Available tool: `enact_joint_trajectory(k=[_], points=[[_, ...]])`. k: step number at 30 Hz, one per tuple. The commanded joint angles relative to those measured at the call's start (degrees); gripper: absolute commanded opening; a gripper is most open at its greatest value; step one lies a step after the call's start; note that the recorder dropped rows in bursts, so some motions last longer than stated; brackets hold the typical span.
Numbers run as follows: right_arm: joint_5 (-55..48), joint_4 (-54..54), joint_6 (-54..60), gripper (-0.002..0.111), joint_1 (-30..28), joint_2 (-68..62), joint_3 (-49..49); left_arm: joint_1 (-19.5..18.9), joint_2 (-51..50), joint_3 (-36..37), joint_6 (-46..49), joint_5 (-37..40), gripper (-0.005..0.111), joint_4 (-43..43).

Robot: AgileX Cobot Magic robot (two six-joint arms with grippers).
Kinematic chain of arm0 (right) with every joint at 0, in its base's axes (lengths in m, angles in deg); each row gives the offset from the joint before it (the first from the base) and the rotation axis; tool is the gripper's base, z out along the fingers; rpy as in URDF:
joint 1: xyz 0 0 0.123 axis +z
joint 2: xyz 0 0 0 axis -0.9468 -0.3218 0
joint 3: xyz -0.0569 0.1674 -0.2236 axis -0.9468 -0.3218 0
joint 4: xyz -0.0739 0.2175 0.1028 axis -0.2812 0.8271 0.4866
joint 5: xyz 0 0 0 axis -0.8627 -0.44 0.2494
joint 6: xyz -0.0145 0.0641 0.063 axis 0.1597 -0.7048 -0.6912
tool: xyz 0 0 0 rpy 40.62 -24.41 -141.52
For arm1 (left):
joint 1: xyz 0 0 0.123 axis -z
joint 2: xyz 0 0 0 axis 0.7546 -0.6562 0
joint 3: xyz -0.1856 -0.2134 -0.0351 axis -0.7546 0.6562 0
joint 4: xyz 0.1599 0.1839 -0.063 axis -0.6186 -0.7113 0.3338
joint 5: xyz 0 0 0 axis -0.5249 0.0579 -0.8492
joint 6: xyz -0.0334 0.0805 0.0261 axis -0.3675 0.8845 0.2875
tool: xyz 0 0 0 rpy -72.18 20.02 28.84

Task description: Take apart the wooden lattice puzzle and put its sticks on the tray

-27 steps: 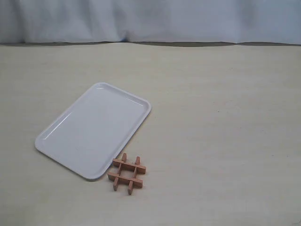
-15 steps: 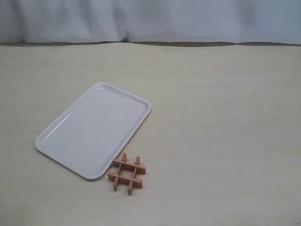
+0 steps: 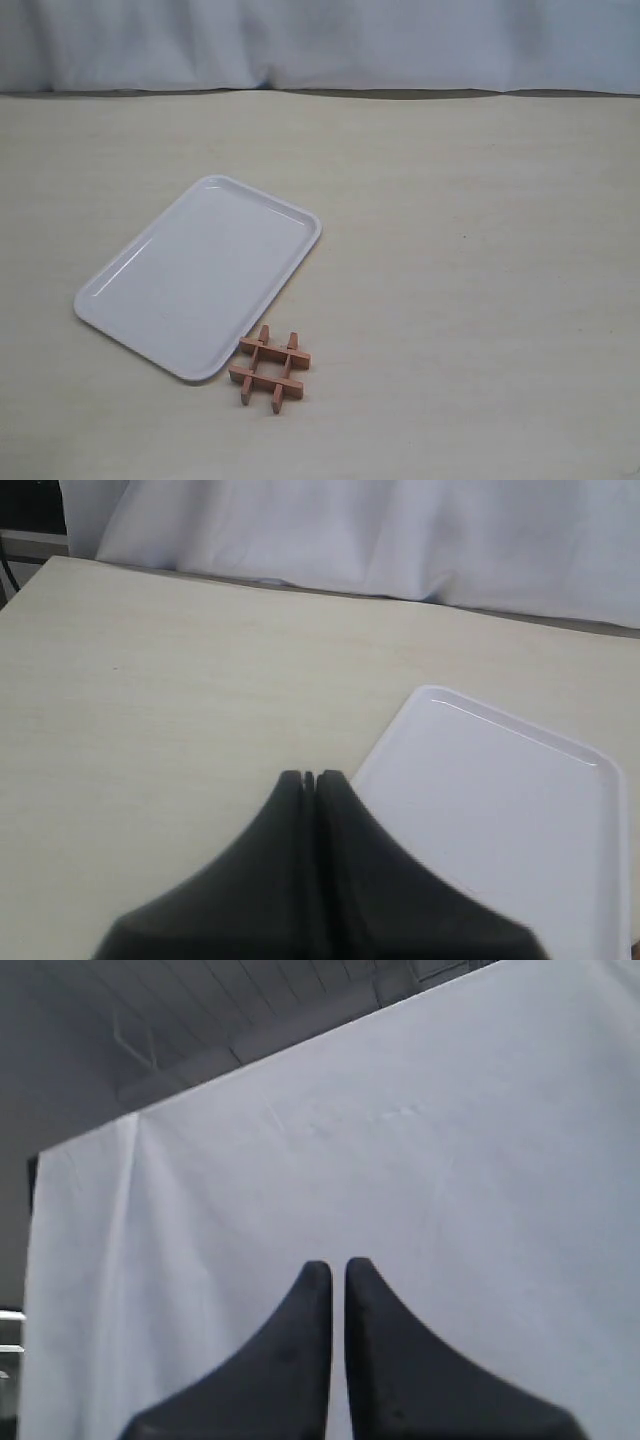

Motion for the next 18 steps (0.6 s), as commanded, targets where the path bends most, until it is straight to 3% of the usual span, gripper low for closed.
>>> enact_joint_trajectory(k=[1, 11, 14, 18], points=[[-1.96, -0.48, -19.8, 0.005, 0.16, 0.29, -0.04, 0.05, 0.06, 0.13, -0.15, -0.55, 0.0, 0.36], [-4.94, 3.96, -22.01, 0.005, 0.16, 0.29, -0.04, 0.05, 0.06, 0.13, -0.15, -0.55, 0.0, 0.46], [-10.82, 3.37, -14.86, 0.005, 0.16, -4.86, 6.79, 0.05, 0.06, 0.13, -0.15, -0.55, 0.0, 0.46], [-22.22, -6.85, -7.46, 0.005, 0.16, -17.66, 18.33, 0.05, 0.06, 0.13, -0.15, -0.55, 0.0, 0.46]])
